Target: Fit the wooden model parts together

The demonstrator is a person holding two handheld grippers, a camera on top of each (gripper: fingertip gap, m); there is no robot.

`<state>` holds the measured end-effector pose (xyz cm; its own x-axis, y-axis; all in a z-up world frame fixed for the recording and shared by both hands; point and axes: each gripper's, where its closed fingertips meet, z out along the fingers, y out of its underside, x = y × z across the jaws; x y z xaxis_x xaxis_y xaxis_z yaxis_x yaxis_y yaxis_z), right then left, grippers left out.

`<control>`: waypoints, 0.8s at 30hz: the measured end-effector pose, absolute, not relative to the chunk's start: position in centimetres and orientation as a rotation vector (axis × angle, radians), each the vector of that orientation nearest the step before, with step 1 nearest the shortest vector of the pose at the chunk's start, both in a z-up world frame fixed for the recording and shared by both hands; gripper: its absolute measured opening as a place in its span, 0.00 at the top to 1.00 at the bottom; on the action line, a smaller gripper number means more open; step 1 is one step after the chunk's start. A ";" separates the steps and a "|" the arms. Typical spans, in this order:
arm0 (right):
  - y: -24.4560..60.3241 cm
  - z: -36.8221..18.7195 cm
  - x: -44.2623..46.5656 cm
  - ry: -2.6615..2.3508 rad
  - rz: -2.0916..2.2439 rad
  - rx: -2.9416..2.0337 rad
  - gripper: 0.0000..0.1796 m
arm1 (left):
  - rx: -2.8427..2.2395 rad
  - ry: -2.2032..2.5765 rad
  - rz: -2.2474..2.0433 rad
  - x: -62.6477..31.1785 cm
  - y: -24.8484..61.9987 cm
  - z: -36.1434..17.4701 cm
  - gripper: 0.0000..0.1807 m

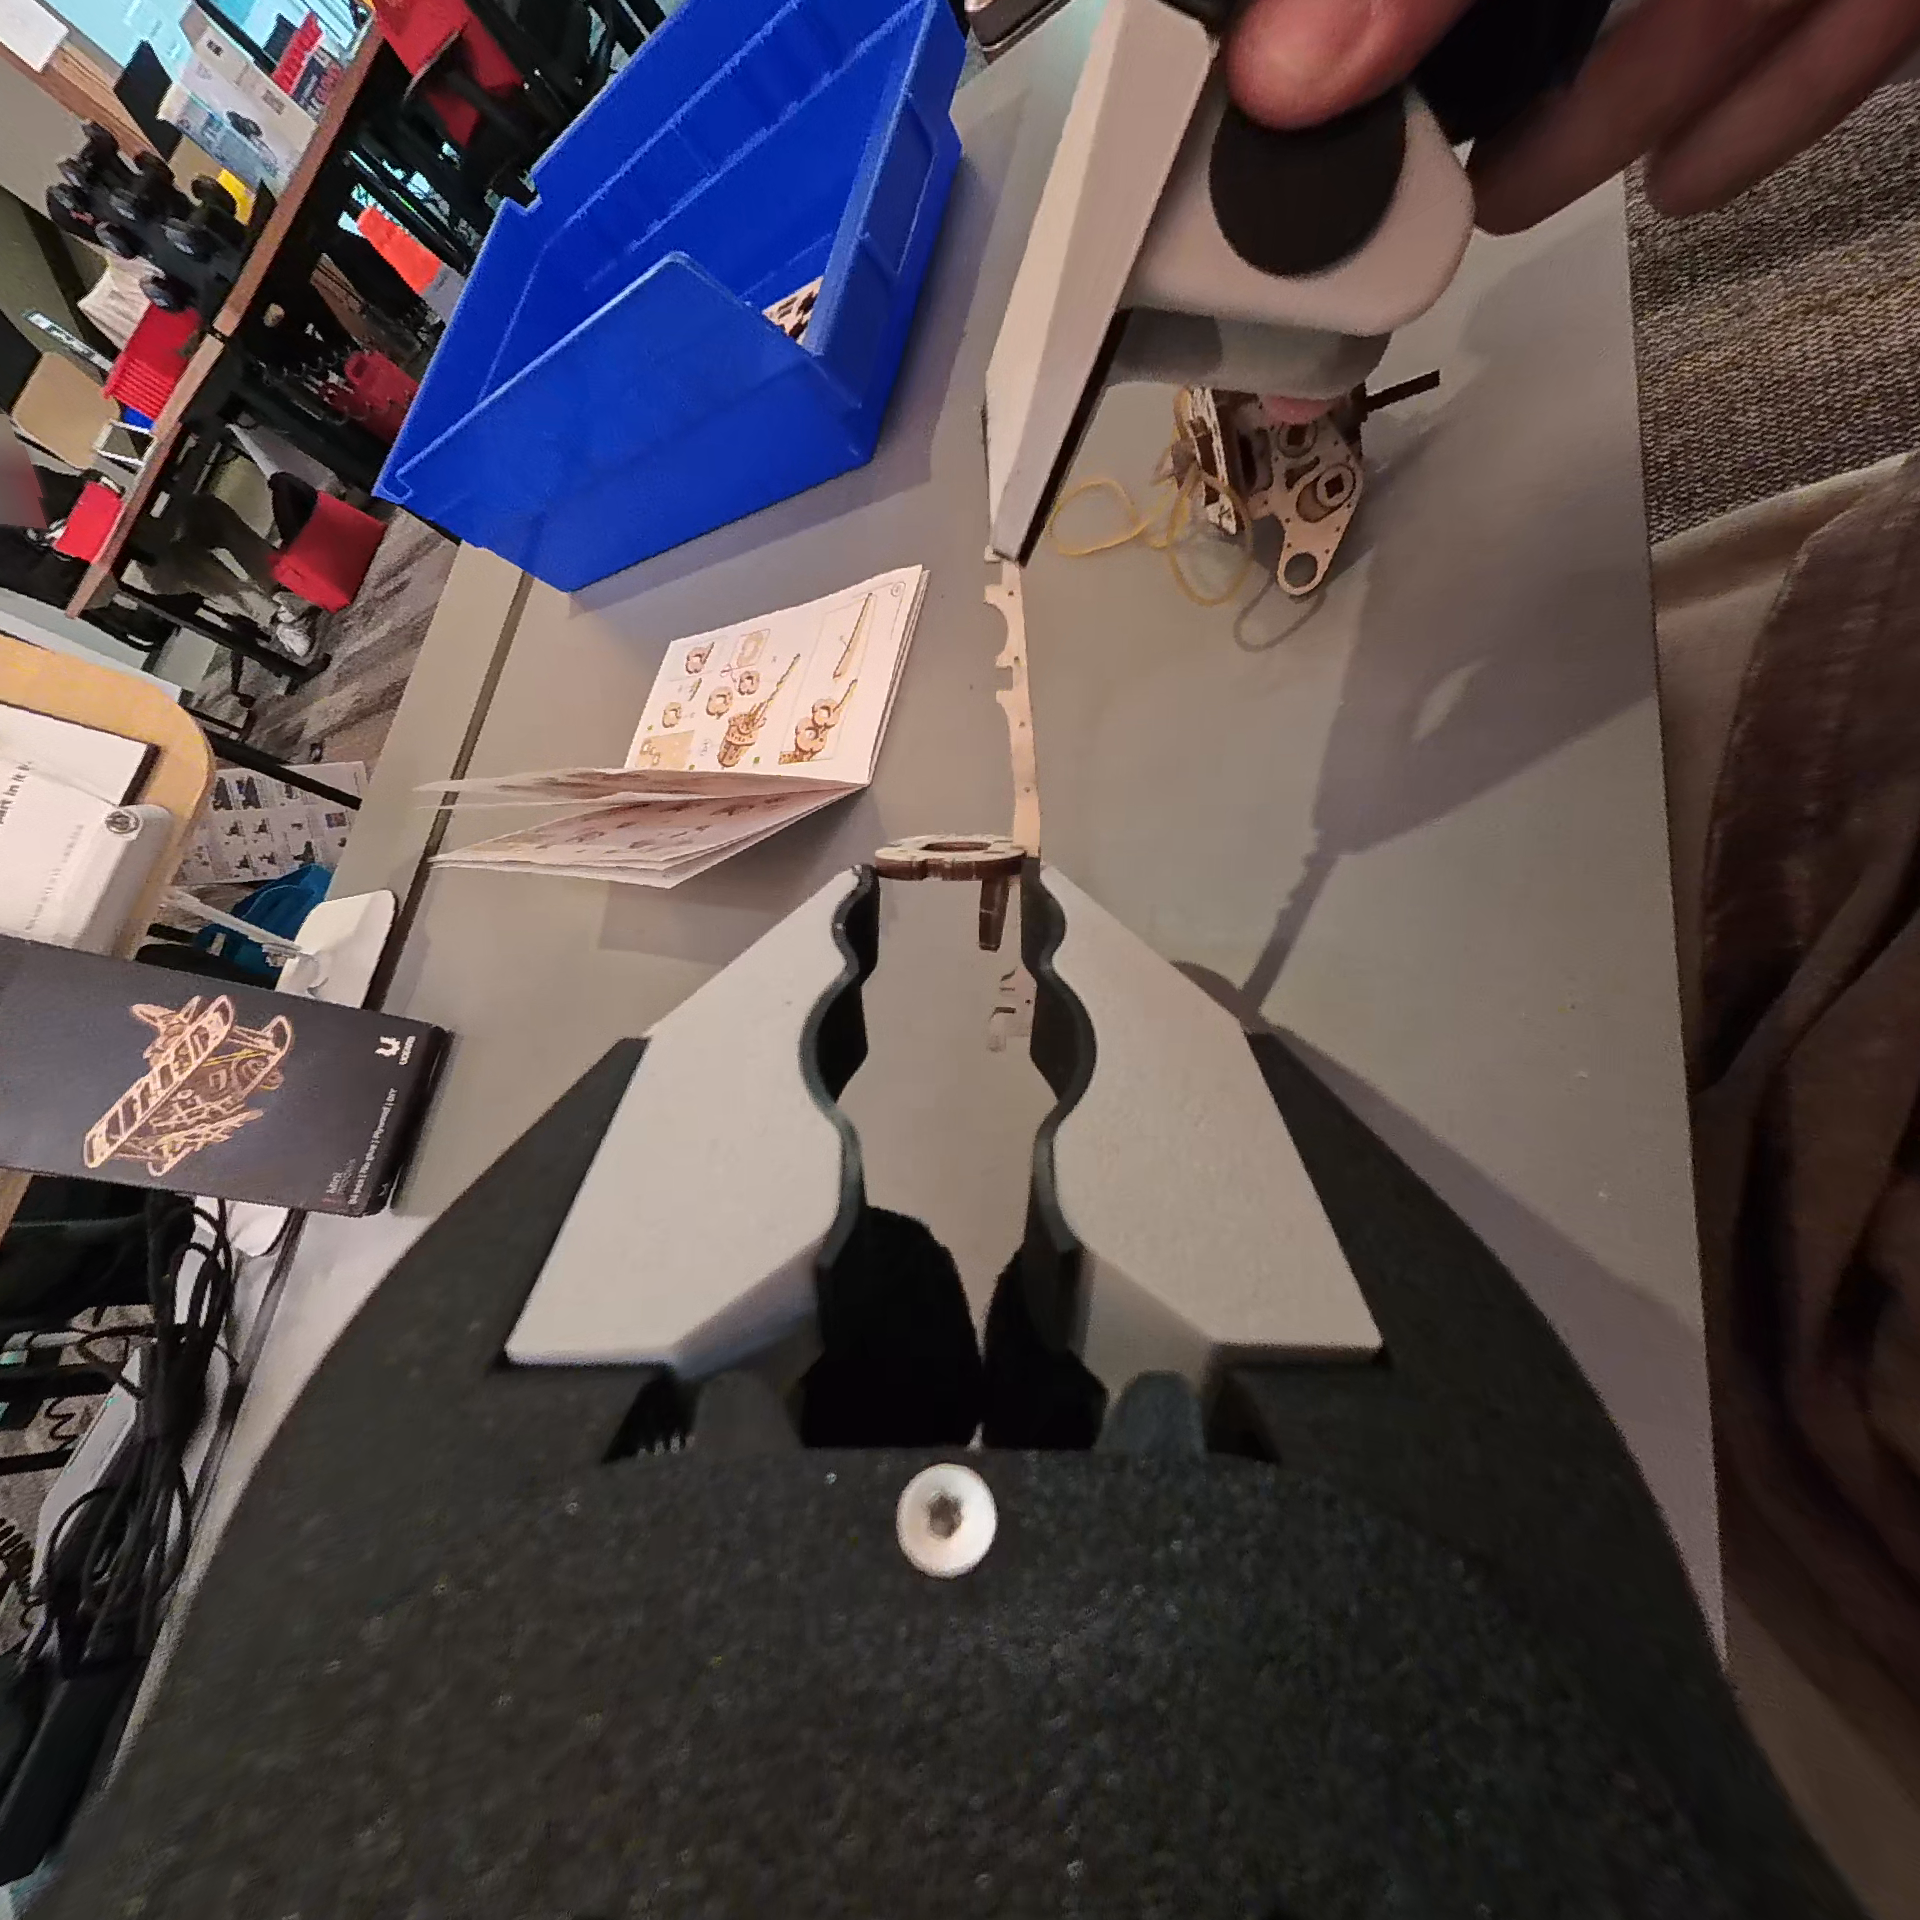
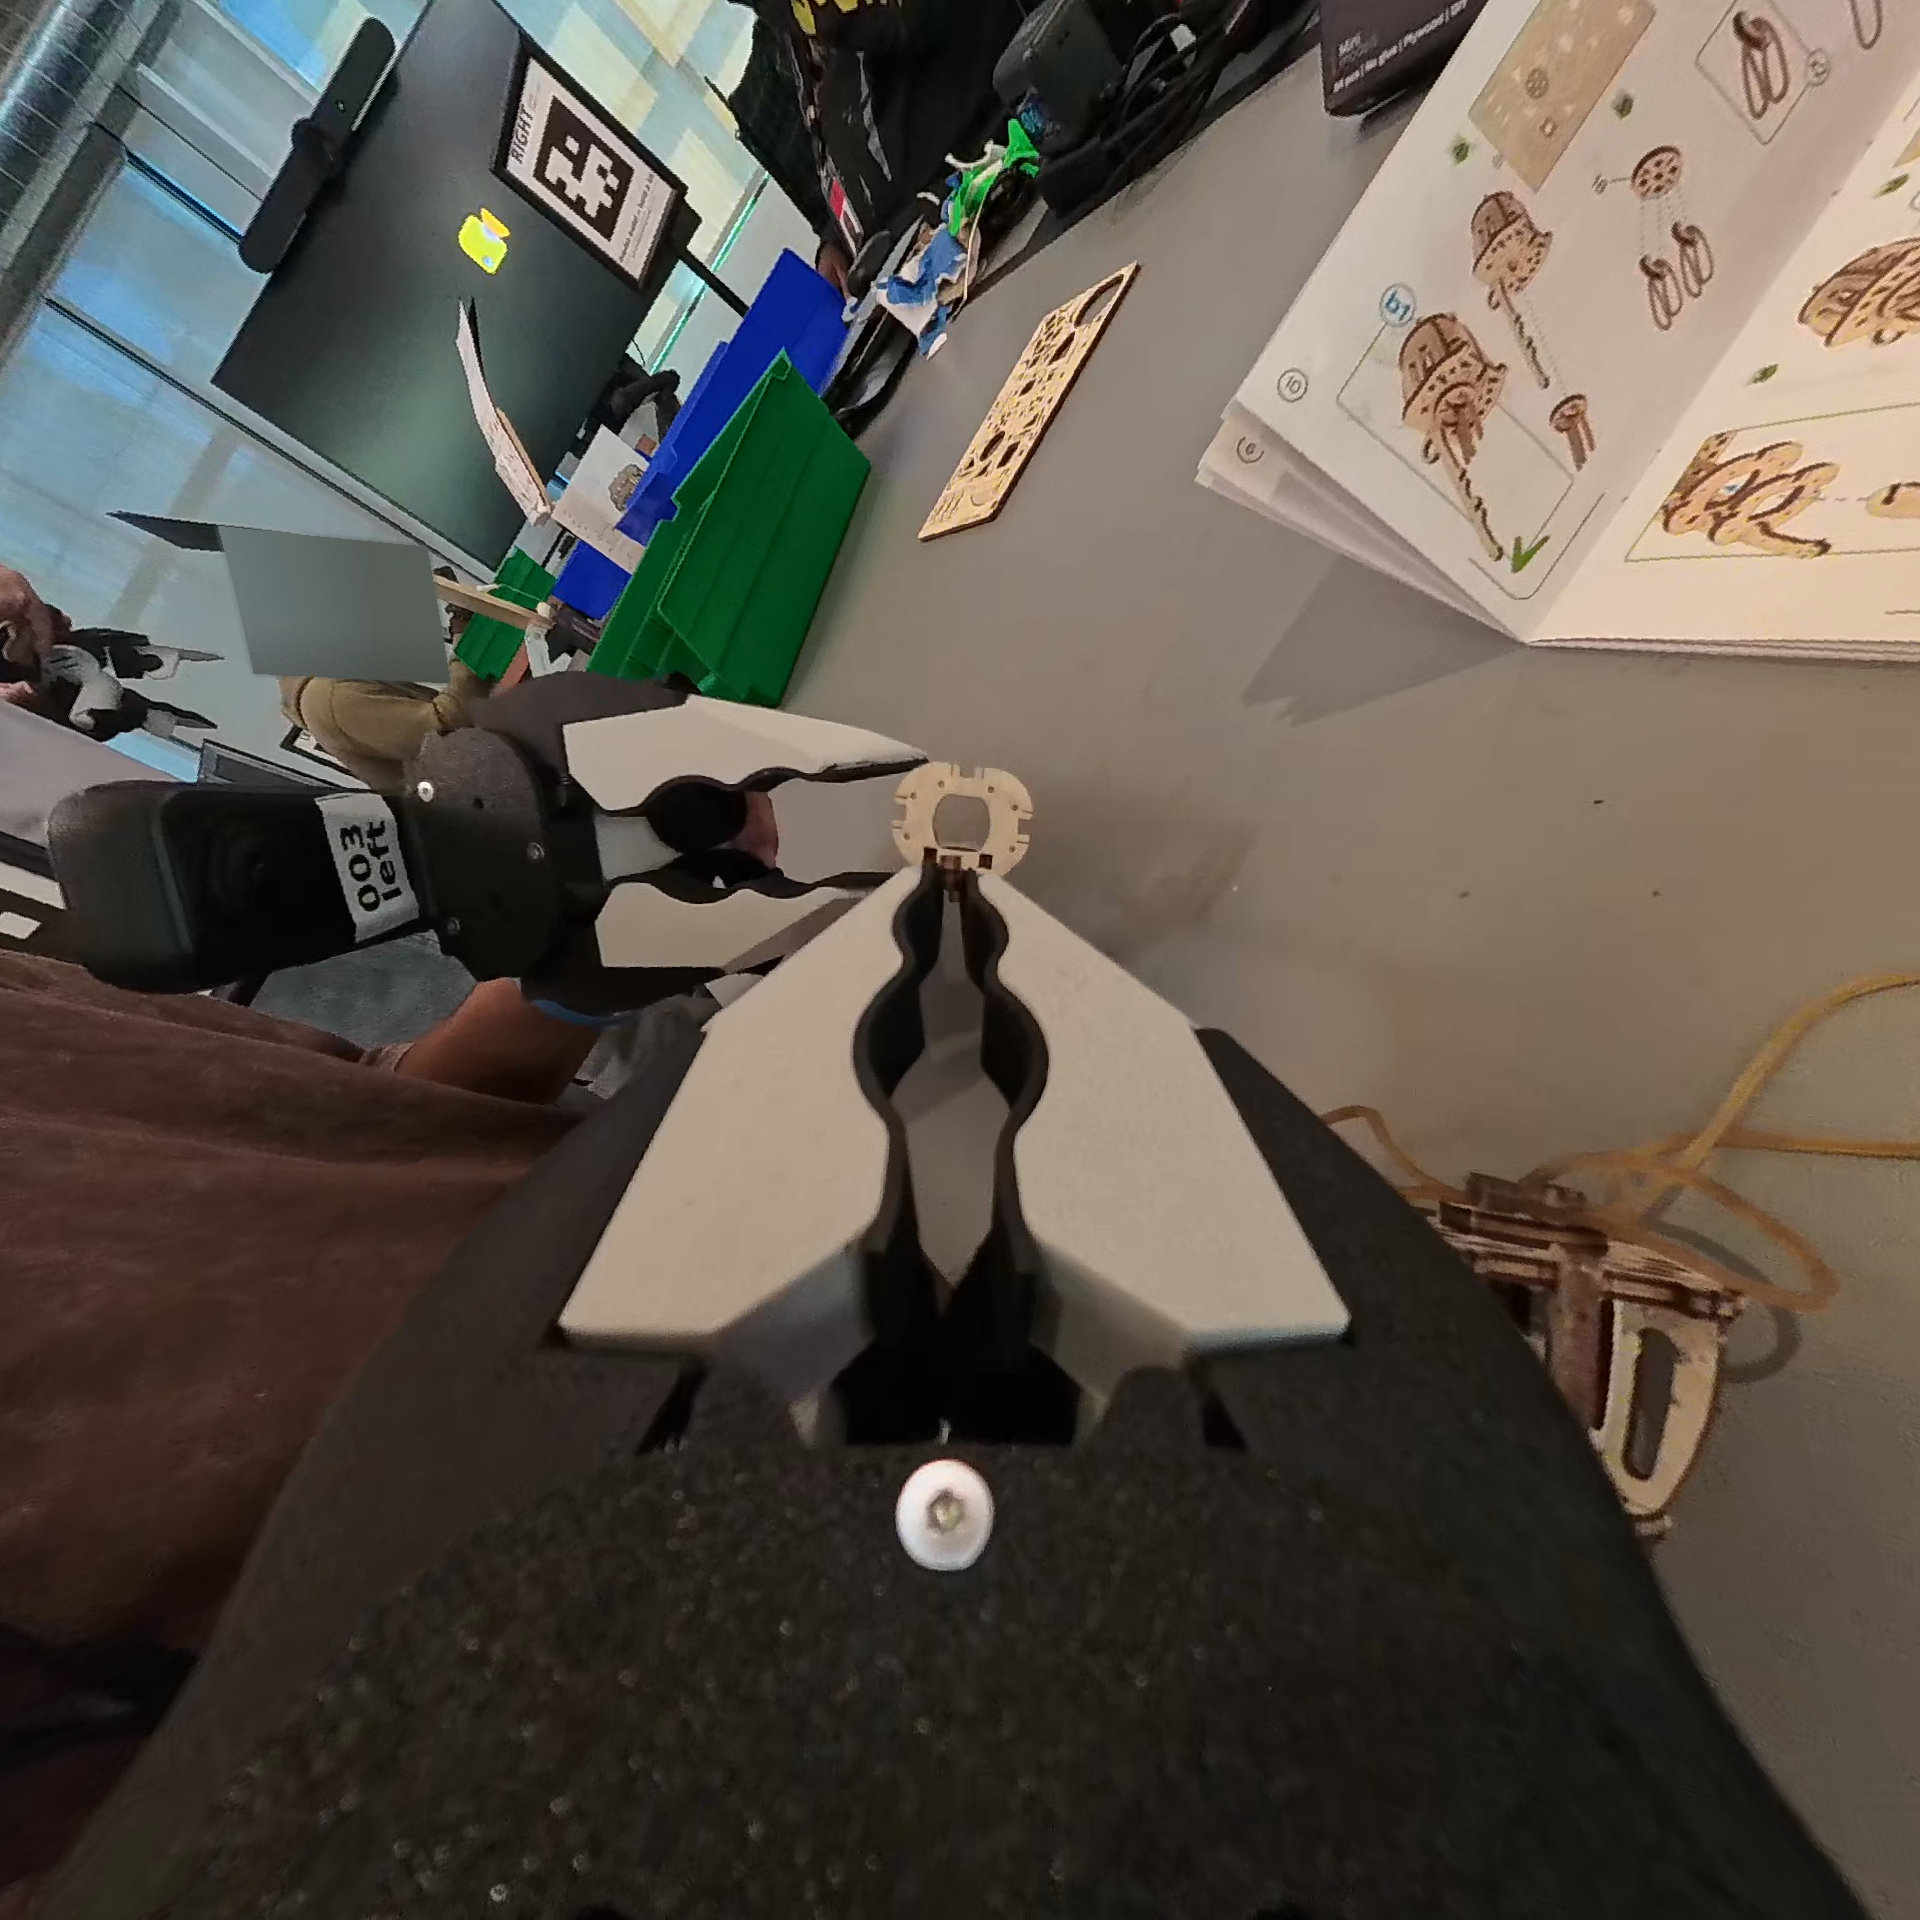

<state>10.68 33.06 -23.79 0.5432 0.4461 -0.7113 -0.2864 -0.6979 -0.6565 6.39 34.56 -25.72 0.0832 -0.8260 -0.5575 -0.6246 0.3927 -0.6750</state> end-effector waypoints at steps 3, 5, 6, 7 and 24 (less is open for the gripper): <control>33.1 -23.9 10.7 -0.116 1.218 -2.011 0.98 | -1.317 1.623 -0.247 6.4 34.5 -25.8 0.86; 33.1 -23.9 10.8 -0.111 1.216 -2.011 0.98 | -1.315 1.624 -0.245 6.4 34.5 -25.9 0.86; 33.2 -23.9 10.9 -0.113 1.211 -2.012 0.98 | -1.315 1.625 -0.239 6.4 34.5 -25.9 0.86; 33.2 -23.9 11.0 -0.111 1.203 -2.015 0.98 | -1.313 1.627 -0.239 6.3 34.5 -25.9 0.87; 33.1 -24.1 10.8 -0.124 1.205 -2.025 0.98 | -1.287 1.654 -0.262 6.5 34.0 -26.2 0.81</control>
<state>10.84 33.11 -24.10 0.5492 0.4367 -0.7125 -0.2828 -0.7052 -0.6502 6.52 33.99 -26.19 0.0473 -0.8293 -0.5568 -0.6169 0.4142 -0.6692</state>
